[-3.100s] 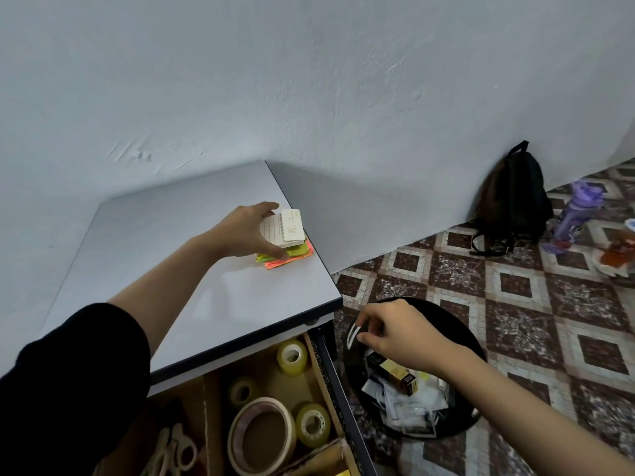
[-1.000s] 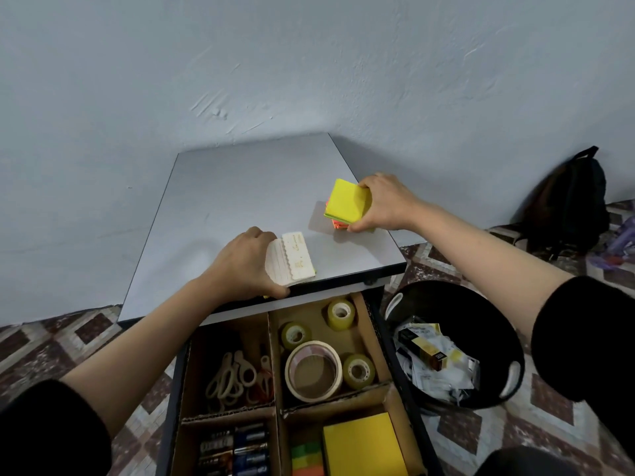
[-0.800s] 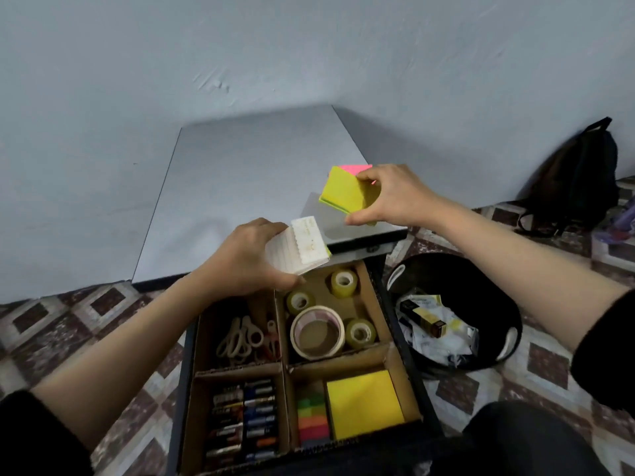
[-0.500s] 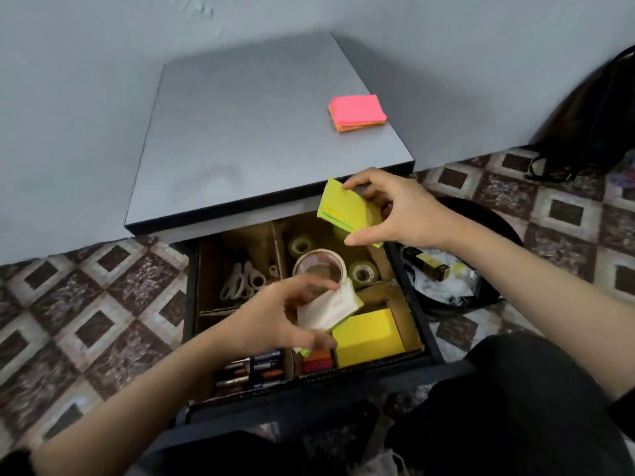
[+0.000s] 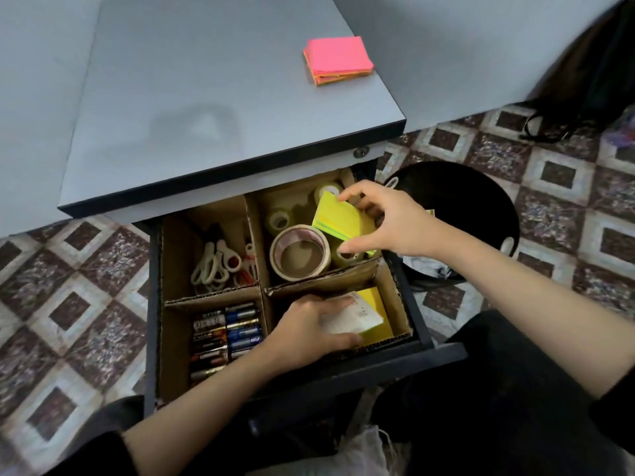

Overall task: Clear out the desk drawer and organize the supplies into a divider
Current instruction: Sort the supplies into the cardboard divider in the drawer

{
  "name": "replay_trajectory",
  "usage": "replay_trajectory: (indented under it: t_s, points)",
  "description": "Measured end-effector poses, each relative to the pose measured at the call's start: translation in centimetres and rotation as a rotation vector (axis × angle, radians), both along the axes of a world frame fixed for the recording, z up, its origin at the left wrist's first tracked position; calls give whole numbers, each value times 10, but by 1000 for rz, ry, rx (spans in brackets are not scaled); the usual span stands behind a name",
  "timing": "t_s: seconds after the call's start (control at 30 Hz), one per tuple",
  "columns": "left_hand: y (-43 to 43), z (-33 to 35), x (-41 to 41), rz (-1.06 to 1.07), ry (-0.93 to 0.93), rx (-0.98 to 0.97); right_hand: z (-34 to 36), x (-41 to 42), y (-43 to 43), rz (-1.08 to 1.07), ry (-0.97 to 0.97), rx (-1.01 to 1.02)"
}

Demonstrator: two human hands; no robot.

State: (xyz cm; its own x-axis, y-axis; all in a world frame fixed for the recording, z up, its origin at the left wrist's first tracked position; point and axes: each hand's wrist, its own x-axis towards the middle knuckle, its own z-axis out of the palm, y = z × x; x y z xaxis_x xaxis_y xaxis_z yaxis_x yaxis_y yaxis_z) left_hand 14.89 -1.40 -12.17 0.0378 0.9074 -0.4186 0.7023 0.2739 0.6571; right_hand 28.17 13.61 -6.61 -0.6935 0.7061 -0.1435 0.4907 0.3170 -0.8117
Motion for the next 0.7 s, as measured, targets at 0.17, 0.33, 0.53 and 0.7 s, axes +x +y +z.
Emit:
replay_trajectory:
  t_s: [0.17, 0.33, 0.53, 0.7]
  points:
    - [4, -10, 9, 38, 56, 6, -7, 6, 5, -18, 8, -24]
    - [7, -10, 16, 14, -6, -43, -9, 6, 6, -33, 24, -42]
    - [14, -11, 17, -136, 110, -53, -8, 6, 5, -38, 22, -46]
    - [19, -11, 16, -132, 47, -88, -7, 7, 3, -49, -1, -52]
